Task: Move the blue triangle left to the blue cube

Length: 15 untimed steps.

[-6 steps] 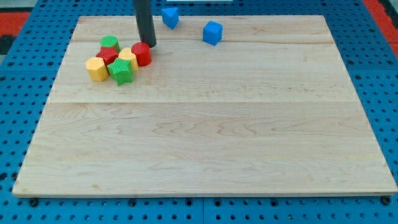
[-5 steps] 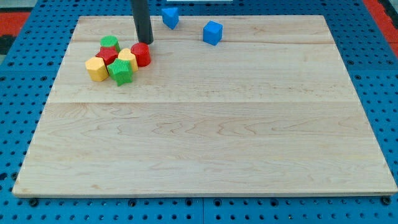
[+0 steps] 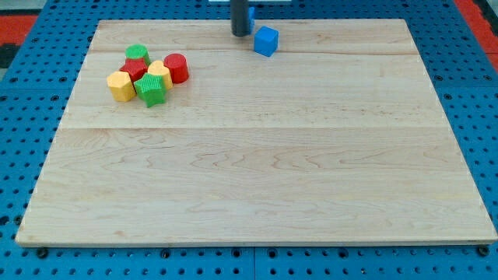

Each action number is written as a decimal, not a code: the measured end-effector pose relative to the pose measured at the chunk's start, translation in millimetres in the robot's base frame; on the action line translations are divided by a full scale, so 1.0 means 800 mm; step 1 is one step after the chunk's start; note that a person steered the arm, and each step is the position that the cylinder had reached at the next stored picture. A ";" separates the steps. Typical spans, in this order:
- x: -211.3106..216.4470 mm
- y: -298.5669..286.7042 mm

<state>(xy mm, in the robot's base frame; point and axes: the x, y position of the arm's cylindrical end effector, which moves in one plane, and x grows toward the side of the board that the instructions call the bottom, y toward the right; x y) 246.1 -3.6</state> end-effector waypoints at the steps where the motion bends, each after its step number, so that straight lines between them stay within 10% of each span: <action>1: 0.001 0.070; 4: -0.065 0.028; 6: 0.084 -0.056; 9: -0.068 -0.128; 11: 0.033 0.056; 13: -0.068 0.153; 15: 0.051 -0.092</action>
